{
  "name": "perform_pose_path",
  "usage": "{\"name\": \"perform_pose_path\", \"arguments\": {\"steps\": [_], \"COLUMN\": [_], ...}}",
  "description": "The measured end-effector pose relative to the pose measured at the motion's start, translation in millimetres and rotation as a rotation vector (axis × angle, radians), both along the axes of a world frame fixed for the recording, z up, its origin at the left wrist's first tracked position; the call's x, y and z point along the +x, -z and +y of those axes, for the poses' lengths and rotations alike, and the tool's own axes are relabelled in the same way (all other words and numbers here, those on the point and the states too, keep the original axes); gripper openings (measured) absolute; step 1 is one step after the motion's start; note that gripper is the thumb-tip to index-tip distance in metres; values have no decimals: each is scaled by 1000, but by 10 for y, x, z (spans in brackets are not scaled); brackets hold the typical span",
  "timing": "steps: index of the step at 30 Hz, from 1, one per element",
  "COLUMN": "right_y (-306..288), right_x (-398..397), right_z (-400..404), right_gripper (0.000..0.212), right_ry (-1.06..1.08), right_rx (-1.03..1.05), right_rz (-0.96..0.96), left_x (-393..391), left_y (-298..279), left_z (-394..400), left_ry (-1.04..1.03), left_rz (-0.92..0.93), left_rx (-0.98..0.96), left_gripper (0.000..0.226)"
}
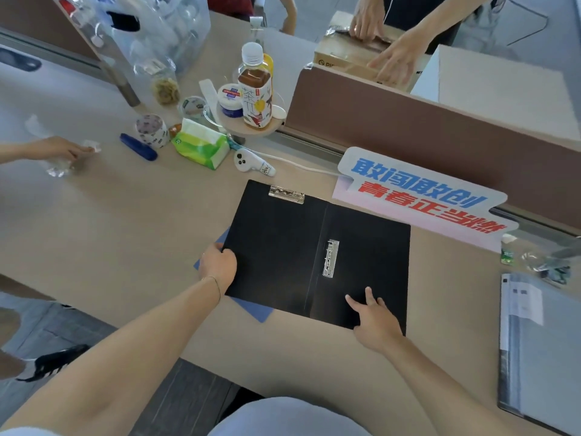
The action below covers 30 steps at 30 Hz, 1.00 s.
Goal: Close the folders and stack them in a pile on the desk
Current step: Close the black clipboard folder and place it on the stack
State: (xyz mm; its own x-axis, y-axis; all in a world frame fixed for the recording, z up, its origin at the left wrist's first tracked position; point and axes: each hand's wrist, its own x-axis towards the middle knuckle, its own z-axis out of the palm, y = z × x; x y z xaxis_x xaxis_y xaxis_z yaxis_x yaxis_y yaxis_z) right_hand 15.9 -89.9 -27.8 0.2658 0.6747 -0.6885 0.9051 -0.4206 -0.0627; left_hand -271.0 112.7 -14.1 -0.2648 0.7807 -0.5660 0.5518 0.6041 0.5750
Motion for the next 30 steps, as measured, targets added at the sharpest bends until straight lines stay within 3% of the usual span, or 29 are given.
{"name": "perform_pose_path", "arguments": {"steps": [2, 6, 11, 14, 20, 25, 30], "right_y": [-16, -12, -47, -120, -168, -144, -175], "right_x": [6, 0, 37, 114, 446, 669, 943], "right_z": [0, -28, -75, -140, -380, -583, -688], "right_gripper": [79, 78, 76, 75, 81, 64, 53], "right_ry": [-38, -173, -247, -192, 397, 847, 1099], "right_rx": [-10, -31, -31, 10, 132, 288, 360], "right_rz": [-26, -119, -127, -29, 473, 594, 705], "left_x": [-26, -38, 284, 598, 1191, 1641, 2017], "left_y": [-62, -424, -904, -1132, -1322, -1145, -926], "left_z": [50, 253, 155, -51, -486, -854, -1258], "left_ry": [19, 171, 390, 434, 574, 659, 739], "left_rz": [-44, -148, -263, -362, -410, -327, -140], "left_rx": [64, 142, 150, 155, 31, -44, 47], "left_gripper": [24, 46, 21, 19, 19, 46, 62]}}
